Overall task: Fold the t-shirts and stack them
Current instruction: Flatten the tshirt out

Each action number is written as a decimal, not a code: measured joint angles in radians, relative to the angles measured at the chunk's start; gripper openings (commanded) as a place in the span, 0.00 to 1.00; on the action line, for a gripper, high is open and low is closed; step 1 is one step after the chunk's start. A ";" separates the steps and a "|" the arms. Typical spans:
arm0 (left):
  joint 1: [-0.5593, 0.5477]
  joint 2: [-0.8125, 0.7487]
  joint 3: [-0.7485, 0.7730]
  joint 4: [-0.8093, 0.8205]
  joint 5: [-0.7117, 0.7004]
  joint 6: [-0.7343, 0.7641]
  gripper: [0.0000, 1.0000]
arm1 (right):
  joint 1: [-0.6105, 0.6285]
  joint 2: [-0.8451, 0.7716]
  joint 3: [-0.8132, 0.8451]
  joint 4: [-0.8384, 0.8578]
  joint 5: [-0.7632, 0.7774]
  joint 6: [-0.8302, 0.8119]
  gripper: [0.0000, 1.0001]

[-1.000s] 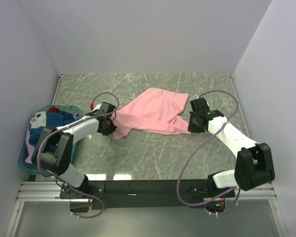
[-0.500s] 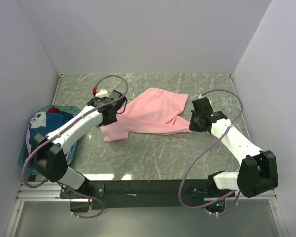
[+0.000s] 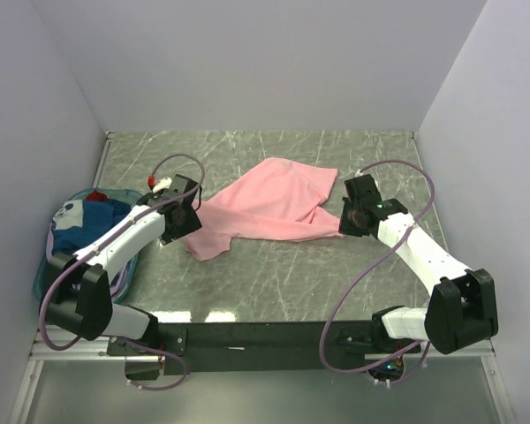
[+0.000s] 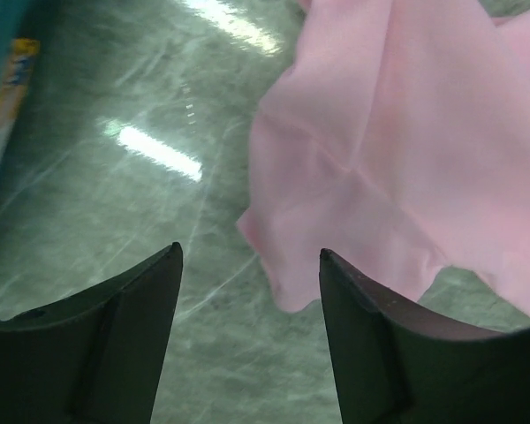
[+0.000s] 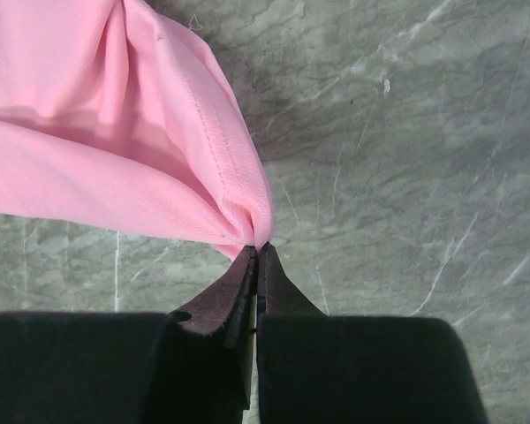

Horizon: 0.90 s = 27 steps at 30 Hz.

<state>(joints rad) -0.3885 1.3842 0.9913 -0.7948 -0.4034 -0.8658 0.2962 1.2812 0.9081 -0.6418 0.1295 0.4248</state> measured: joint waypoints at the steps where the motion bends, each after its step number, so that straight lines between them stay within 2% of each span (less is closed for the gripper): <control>1: 0.016 0.000 -0.023 0.037 0.025 0.007 0.68 | 0.000 0.000 -0.001 0.002 -0.002 0.000 0.00; 10: 0.182 0.001 -0.151 0.330 0.150 0.011 0.73 | 0.000 0.000 -0.034 0.015 -0.029 0.000 0.00; 17: 0.296 -0.017 -0.336 0.617 0.299 0.010 0.73 | 0.000 0.000 -0.043 0.037 -0.053 0.000 0.00; 21: 0.322 -0.026 -0.407 0.778 0.396 0.012 0.69 | 0.000 0.000 -0.045 0.047 -0.059 0.001 0.00; 25: 0.336 0.003 -0.412 0.864 0.460 0.016 0.65 | 0.000 0.011 -0.045 0.055 -0.063 0.003 0.00; 27: 0.338 0.036 -0.409 0.892 0.483 0.017 0.59 | 0.000 0.018 -0.045 0.057 -0.063 0.004 0.00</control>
<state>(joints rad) -0.0505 1.4204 0.5827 0.0967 0.0795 -0.8486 0.2962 1.2995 0.8627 -0.5850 0.0666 0.4290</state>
